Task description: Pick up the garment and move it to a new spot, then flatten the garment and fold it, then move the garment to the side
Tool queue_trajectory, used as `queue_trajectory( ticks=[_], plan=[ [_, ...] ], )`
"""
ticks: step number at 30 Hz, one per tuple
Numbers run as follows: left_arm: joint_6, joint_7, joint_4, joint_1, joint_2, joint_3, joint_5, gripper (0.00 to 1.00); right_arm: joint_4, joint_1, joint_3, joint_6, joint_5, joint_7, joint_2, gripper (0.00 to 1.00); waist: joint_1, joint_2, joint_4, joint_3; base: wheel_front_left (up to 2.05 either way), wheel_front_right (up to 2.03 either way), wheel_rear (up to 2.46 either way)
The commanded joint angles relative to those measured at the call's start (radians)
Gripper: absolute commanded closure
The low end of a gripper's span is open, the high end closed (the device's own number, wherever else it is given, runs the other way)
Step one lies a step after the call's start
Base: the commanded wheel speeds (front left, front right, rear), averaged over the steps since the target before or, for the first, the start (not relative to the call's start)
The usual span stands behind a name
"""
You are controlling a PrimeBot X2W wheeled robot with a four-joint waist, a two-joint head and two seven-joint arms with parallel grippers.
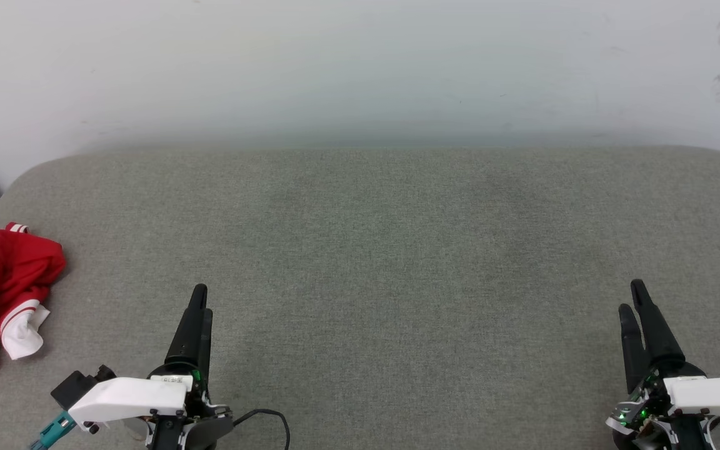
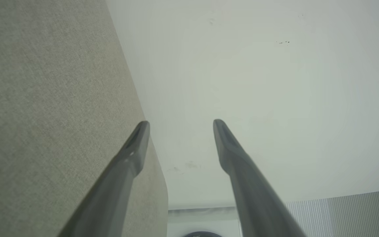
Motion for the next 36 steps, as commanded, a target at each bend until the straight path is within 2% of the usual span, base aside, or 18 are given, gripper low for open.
queue_trajectory(
  ticks=[1,12,25,36],
  plan=[
    [0.0,-0.013,-0.03,-0.022,0.003,-0.012,0.028,0.0,-0.031,-0.009,0.006,0.0,-0.033,-0.013,-0.001,0.0,0.0,0.0,0.001,0.0,0.0,0.0,0.0],
    [0.0,-0.056,-0.073,-0.03,0.01,-0.048,0.206,0.0,-0.083,-0.003,0.02,0.0,-0.289,-0.056,-0.007,0.0,0.0,0.0,0.002,0.0,0.0,0.0,0.0],
    [0.0,-0.101,-0.075,-0.037,0.04,-0.084,0.529,0.0,-0.111,0.006,0.026,0.0,-0.657,-0.101,-0.006,0.0,0.0,0.0,0.002,-0.001,0.0,0.0,0.0],
    [0.0,-0.135,-0.074,-0.04,0.054,-0.106,0.761,0.0,-0.141,0.013,0.025,0.0,-0.924,-0.081,-0.003,0.0,0.0,0.0,0.002,-0.001,0.0,0.0,0.0]
  ],
)
